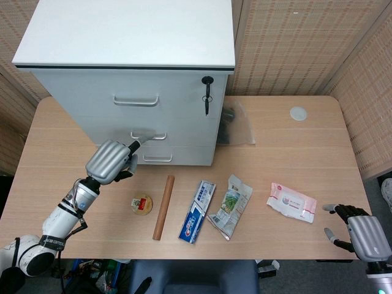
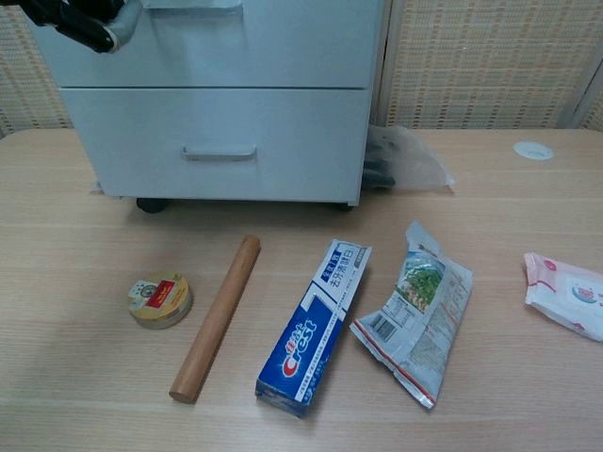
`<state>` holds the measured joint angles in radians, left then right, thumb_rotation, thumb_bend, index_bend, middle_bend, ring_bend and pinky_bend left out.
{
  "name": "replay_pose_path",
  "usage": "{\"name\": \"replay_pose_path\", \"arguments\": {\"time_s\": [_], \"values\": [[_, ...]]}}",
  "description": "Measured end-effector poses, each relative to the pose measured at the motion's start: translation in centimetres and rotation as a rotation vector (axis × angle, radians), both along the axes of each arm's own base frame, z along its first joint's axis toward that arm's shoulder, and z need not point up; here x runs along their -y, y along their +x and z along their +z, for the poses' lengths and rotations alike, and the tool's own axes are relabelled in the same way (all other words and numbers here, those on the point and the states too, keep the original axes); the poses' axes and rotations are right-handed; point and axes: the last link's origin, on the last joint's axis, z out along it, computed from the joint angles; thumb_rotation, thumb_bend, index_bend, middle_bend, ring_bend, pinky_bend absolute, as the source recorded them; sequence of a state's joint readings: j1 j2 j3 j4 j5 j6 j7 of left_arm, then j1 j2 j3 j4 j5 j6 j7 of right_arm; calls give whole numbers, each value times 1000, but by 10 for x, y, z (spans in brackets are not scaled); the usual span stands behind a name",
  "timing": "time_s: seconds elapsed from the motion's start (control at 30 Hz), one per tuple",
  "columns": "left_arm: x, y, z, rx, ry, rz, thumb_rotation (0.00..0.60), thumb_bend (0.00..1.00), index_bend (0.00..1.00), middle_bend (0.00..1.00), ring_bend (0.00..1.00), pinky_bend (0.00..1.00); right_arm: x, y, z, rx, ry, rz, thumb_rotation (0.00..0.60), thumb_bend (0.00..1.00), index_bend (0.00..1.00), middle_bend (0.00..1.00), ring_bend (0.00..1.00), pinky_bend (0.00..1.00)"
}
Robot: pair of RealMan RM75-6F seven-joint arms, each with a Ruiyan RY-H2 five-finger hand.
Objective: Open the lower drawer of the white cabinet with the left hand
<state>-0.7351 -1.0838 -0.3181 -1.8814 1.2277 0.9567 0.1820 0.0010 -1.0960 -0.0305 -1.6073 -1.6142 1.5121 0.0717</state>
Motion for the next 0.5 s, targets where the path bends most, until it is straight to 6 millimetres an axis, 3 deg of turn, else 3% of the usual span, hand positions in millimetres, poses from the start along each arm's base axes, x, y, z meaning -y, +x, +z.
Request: {"name": "replay_pose_path", "arguments": {"time_s": [0.5], "values": [[-12,2,-4,-20,-7,29,600,757,152,976,1000,1000,-1,-4,0,1,-2,-13,600,249,336,408,364,407]]}}
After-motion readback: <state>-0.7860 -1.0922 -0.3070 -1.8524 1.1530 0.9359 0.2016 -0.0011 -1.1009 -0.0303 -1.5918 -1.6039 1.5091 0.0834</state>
